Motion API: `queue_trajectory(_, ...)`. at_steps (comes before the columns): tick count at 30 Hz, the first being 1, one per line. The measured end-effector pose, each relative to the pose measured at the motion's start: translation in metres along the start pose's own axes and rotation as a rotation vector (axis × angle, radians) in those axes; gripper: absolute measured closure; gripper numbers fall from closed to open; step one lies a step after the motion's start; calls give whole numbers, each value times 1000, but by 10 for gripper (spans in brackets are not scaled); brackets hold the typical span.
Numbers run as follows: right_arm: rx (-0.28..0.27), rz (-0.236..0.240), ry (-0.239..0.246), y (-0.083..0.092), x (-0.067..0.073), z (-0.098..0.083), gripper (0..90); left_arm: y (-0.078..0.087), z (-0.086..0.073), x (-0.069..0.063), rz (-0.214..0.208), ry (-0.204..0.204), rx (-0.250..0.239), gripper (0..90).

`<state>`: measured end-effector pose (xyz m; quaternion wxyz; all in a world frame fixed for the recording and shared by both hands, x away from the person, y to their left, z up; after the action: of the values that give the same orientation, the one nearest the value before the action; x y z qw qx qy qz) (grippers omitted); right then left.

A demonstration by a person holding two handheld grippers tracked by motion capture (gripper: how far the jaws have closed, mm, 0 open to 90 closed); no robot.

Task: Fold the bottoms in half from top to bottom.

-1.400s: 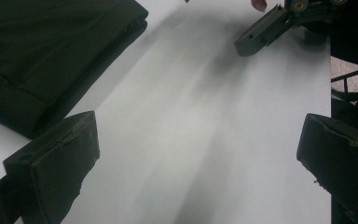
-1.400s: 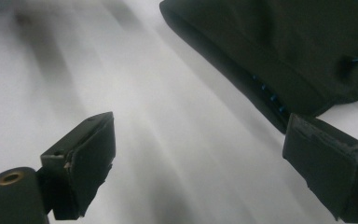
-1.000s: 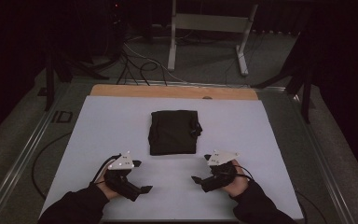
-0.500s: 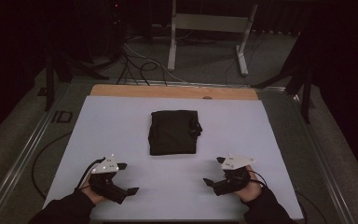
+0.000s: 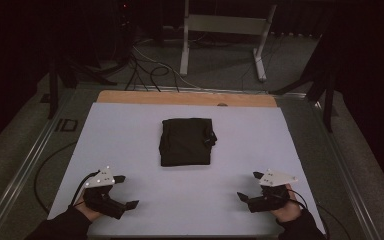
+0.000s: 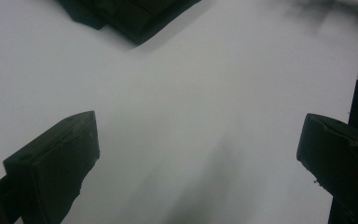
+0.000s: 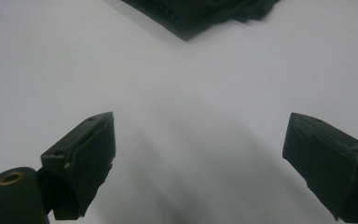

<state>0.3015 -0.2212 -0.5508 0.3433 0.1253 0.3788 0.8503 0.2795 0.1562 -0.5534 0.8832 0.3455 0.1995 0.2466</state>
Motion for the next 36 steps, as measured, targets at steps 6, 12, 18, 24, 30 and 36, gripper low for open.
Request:
queue_trajectory(6,-2,-19,-30,8,-7,-10,96,1,-5,2,1,9,3,0)
queue_trajectory(12,-7,-23,-36,7,-9,-10,97,1,-3,1,-7,8,-13,0)
queue_trajectory(18,-10,-21,-46,6,-9,-10,97,1,-2,-4,-20,-7,-18,0)
queue_trajectory(24,-6,-22,-42,4,-10,-10,97,2,-1,-4,-28,3,-33,0)
queue_trajectory(30,-10,-18,-45,5,-10,-9,97,3,-1,-3,-25,8,-40,0)
queue_trajectory(36,-10,-18,-41,4,-10,-9,98,3,0,-1,-21,14,-50,0)
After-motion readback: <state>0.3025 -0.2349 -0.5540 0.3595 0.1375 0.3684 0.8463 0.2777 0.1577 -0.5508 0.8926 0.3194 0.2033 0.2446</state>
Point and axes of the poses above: each handheld gripper's, and its own axes: y roughly backward along the jaws, z roughly out of its top, x roughly to its left, the point moved 10 cm from there along -y, roughly forward along the jaws, and after that the axes turned 8 degrees about x, right-handed, at the moved point
